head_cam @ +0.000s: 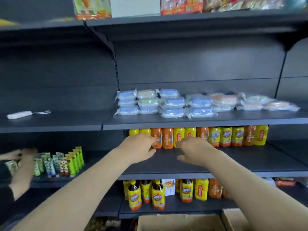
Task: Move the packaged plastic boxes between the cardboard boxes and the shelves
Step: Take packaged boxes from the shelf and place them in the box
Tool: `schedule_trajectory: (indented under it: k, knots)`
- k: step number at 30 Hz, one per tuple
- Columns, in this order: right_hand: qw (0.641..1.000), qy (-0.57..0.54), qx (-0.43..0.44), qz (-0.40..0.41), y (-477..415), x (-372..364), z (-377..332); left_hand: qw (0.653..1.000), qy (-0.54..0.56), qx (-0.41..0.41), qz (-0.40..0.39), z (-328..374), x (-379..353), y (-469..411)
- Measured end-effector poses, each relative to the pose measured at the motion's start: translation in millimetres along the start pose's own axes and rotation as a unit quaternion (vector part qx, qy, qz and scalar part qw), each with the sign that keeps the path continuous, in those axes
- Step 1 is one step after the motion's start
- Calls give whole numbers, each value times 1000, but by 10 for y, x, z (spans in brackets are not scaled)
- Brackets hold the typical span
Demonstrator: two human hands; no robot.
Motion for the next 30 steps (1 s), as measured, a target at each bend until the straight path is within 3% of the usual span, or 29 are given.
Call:
schedule_trajectory:
  k: [7,18,22,30]
  knots:
    - [996,37,-6,80,-424,372,598,998,-2,38,50,109,312,-688]
    - [994,-29,-67,83,-1252,326,1371,988,-51,106,103,-323,590,-1365]
    - [991,-72,-69,91,-1683,291,1353,983,-38,109,139,-678,561,-1620]
    - [989,-83,-107,54,-2993,28,1111,989,-26,82,124,-1943,238,-2263]
Point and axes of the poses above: each hand's wrist, its own y-axis away from the middle knuckle, its own x-axis out of the back of the hand, z = x × y, the point moved 1 cm from there along -y, towards the middle knuckle, and after that the axes turned 13 degrees about y, right-handed, at the moved point
